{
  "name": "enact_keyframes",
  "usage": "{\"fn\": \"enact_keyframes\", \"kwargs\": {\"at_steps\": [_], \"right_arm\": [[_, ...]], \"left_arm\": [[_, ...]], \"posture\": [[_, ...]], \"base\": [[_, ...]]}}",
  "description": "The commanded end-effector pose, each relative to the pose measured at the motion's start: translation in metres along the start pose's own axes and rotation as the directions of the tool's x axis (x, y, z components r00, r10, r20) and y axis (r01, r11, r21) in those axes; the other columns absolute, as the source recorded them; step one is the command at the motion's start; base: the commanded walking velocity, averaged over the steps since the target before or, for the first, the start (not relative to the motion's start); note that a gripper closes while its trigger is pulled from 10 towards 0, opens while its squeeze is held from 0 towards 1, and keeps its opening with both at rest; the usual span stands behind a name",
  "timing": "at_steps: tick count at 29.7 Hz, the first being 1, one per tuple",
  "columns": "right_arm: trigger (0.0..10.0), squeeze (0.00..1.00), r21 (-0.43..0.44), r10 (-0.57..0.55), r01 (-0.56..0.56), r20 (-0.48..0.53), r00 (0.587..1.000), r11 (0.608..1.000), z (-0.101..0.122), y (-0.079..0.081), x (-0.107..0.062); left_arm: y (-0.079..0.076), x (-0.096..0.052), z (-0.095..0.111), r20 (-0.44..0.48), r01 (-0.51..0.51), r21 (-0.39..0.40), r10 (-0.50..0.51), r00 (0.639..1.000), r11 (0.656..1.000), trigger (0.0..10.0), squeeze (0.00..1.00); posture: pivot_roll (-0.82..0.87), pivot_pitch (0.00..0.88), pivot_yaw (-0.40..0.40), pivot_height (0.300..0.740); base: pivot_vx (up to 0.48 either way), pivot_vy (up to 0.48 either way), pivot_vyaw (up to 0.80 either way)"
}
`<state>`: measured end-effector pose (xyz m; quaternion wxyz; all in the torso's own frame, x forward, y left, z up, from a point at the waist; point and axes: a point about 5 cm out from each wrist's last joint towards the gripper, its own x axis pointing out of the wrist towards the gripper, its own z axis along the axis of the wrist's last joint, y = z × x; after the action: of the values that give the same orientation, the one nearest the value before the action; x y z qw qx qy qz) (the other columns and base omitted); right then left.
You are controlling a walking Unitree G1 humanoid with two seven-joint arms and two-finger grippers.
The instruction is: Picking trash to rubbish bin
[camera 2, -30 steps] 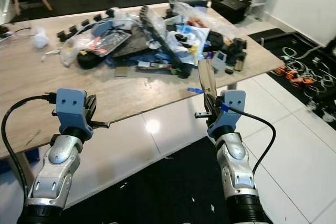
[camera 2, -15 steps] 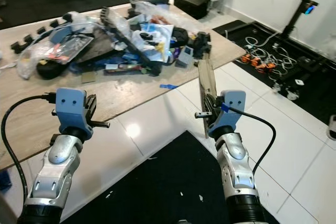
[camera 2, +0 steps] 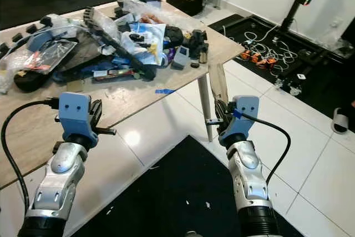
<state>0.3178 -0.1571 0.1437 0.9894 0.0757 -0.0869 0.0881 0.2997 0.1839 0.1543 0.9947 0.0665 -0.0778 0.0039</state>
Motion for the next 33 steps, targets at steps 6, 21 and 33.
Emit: {"fn": "enact_keyframes", "kwargs": {"at_steps": [6,21,33], "right_arm": [[10.0,0.00,0.014,-0.014,0.014,-0.014,1.000,1.000,-0.0034,-0.0020,-0.0038],[10.0,0.00,0.013,-0.013,0.013,-0.019,1.000,1.000,-0.0040,-0.0025,-0.0042],[10.0,0.00,0.014,-0.011,0.011,-0.018,1.000,1.000,-0.0039,-0.0018,-0.0036]], "left_arm": [[-0.0023,-0.0013,0.0014,0.005,0.013,0.001,-0.013,1.000,1.000,10.0,0.00],[-0.0026,-0.0025,0.0004,0.002,0.013,0.001,-0.013,1.000,1.000,10.0,0.00],[-0.0022,-0.0027,0.0003,0.003,0.012,0.002,-0.012,1.000,1.000,10.0,0.00]], "posture": [[0.03,0.104,-0.033,0.740],[0.03,0.108,-0.037,0.740],[0.03,0.107,-0.037,0.740]], "base": [[0.000,0.000,-0.57],[0.000,0.000,-0.58],[0.000,0.000,-0.62]]}}
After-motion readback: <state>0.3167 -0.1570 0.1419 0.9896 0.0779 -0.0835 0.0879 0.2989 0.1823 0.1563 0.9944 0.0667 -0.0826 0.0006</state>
